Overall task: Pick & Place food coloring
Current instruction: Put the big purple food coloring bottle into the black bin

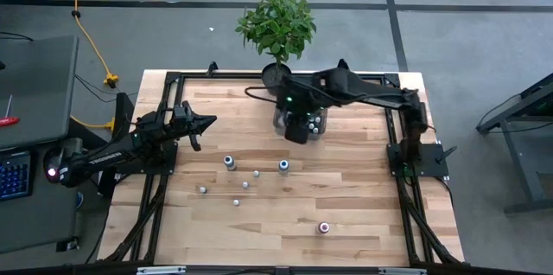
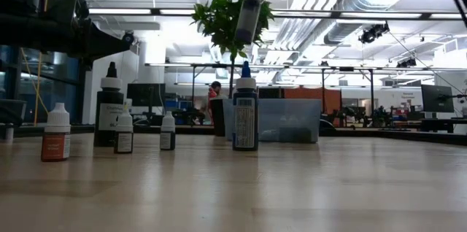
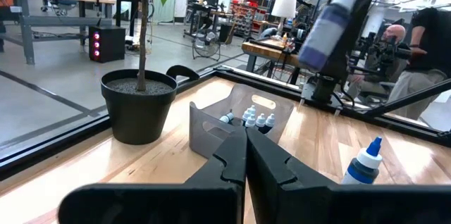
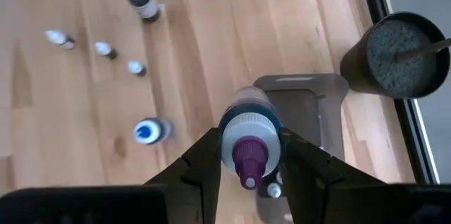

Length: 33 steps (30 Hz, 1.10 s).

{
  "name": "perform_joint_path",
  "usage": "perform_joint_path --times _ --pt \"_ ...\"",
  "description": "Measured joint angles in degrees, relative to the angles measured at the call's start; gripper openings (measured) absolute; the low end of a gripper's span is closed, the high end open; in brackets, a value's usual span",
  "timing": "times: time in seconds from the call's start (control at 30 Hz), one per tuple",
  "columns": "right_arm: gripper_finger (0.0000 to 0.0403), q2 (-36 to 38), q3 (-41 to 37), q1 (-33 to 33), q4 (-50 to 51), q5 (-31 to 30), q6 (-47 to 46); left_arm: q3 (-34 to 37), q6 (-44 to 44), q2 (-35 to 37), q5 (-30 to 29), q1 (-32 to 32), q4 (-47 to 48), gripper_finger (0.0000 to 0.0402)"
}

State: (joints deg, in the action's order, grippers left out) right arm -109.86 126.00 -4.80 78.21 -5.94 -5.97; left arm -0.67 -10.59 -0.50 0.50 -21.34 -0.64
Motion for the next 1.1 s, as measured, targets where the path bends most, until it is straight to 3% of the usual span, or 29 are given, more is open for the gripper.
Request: perform_joint_path --times 0.3,0.53,1.1 --pt "0.0113 -6.6 0.9 -4.4 1.2 -0.2 -1.5 0.0 0.0 0.0 0.0 0.0 0.0 0.0000" --pt "0.0113 -9.6 0.9 -6.8 0.2 -4.9 -2.8 0.0 0.0 0.0 0.0 0.0 0.0 0.0000" --pt "0.0117 -16.9 0.9 -12.4 -2.7 1.8 -13.7 0.0 0.0 0.0 0.0 0.0 0.0 0.0000"
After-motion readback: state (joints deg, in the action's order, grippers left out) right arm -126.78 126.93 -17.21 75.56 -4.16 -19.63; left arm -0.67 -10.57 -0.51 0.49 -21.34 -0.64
